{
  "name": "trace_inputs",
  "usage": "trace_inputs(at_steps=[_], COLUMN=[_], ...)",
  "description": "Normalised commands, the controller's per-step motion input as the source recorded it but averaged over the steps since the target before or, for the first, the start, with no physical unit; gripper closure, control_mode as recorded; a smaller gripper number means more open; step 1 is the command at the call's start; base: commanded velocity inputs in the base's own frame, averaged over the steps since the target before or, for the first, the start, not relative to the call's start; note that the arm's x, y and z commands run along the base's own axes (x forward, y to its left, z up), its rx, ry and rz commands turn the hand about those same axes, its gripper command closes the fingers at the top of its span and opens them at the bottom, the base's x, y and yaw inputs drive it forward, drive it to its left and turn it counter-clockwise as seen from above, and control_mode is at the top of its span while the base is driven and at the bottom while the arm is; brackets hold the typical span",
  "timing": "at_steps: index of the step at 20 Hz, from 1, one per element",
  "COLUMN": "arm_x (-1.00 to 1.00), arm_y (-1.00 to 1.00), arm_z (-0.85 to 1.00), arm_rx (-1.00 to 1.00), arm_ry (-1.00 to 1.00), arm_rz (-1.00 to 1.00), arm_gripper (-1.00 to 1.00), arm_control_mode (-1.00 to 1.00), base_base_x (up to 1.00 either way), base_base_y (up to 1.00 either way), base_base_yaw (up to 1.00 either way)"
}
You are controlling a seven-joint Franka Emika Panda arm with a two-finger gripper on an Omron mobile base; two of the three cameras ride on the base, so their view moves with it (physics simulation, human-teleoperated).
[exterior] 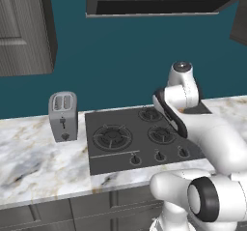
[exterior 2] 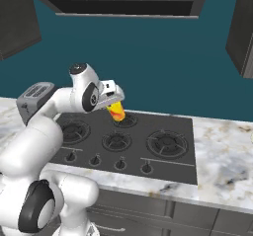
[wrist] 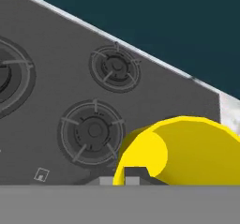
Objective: Pick the cup and bowl from the counter and place them on the counter next to the sink.
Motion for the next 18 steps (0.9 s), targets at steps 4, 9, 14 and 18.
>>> trace_inputs(at_steps=[4,9,14,18], arm_x=[-0.37,-0.64,-0.81,-0.31], arm_y=[0.14,0.07,0.23,0.31], arm_z=[0.00,0.00,0.00,0.09], arm_rx=[0.00,0.00,0.03,0.08], arm_ry=[0.25,-0.05,-0.12,-0.16], arm_rz=[0.00,0.00,-0.05,-0.09], arm_gripper=[1.00,1.00,1.00,1.00], arm_control_mode=[-1.00,-1.00,-1.00,-1.00], base_base_x=[0.00,0.00,0.00,0.00], base_base_y=[0.00,0.00,0.00,0.00], base_base_yaw=[0.00,0.00,0.00,0.00])
